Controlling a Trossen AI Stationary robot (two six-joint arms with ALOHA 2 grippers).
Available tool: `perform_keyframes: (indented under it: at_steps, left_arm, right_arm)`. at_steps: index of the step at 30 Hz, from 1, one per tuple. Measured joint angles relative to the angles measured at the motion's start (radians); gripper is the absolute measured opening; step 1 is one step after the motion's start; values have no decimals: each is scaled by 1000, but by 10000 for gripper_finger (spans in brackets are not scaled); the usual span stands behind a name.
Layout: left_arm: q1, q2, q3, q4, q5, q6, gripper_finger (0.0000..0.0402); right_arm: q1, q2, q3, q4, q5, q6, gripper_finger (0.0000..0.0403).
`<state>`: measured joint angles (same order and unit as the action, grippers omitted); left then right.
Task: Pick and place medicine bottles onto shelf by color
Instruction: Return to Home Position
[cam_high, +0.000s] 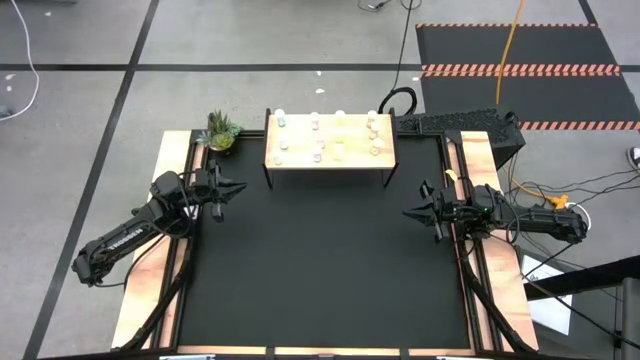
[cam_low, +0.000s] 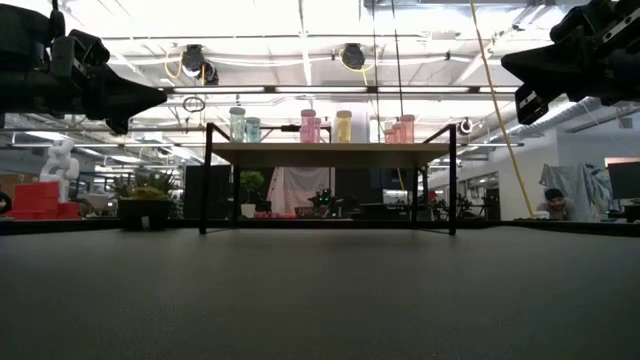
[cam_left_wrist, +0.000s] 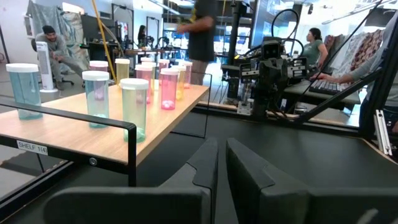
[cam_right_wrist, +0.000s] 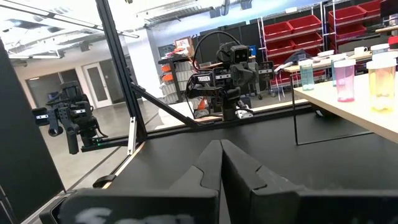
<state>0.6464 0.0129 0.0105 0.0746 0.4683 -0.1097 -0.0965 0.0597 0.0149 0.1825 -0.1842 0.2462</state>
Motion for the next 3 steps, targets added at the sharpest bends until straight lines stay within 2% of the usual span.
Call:
perform_keyframes:
  at_steps: [3]
  left_arm:
    - [0, 0, 0, 0, 0, 0, 35]
  right_arm:
    - [0, 0, 0, 0, 0, 0, 0]
